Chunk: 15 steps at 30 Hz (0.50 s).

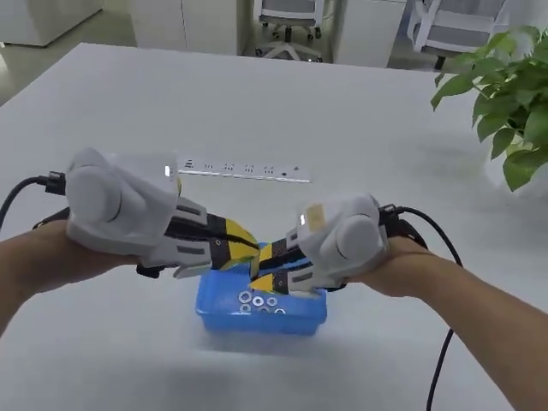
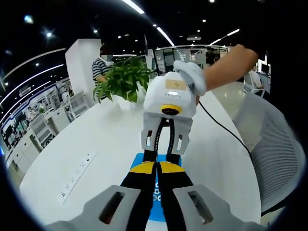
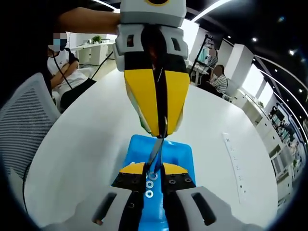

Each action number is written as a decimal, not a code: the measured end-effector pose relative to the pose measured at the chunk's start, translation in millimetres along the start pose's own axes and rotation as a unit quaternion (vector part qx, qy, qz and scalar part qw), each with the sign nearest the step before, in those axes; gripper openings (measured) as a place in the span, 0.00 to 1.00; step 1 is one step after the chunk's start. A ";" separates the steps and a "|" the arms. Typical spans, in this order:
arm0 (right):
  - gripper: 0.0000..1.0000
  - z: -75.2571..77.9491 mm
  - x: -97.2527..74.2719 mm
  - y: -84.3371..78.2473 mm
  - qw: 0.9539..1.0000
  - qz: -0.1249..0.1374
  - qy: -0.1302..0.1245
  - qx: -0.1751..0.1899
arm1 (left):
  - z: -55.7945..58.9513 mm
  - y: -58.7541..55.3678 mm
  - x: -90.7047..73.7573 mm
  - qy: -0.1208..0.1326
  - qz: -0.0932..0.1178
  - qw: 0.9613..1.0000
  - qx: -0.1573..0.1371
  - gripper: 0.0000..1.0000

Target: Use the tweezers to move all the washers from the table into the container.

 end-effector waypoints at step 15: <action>0.11 -32.3 -22.9 14.5 0.999 0.031 -0.007 0.029 | 30.3 24.2 -13.0 -0.040 0.008 0.999 0.018 0.05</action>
Point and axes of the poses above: the centre of the closed fingertips' face, and the gripper's own axes: x roughly forward along the fingers, z roughly to its right, y roughly out of its top, the point moved 2 cm from there along -x, roughly backward along the fingers, and after that the axes turned 5 degrees about x, right-handed, at the moved point
